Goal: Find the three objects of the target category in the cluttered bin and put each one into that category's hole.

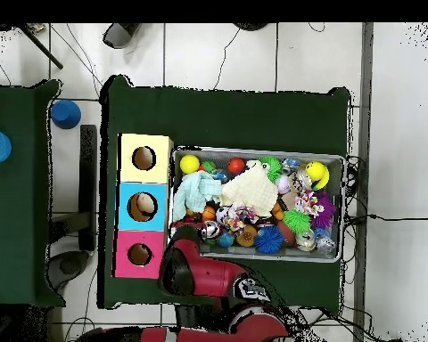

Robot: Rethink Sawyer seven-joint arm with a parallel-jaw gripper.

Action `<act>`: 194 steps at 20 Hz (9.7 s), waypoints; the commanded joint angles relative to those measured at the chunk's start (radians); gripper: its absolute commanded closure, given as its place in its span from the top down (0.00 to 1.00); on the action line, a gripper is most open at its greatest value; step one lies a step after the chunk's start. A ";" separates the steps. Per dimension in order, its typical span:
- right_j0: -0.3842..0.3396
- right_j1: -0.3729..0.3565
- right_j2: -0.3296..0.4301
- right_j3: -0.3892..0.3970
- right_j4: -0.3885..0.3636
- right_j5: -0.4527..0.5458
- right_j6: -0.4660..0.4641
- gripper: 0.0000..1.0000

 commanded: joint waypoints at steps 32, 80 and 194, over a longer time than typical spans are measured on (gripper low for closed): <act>-0.044 0.375 0.063 -0.167 0.054 -0.013 0.178 1.00; -0.025 -0.044 0.052 0.049 -0.017 0.250 0.167 0.00; -0.058 -0.133 0.067 -0.134 0.040 0.357 0.130 1.00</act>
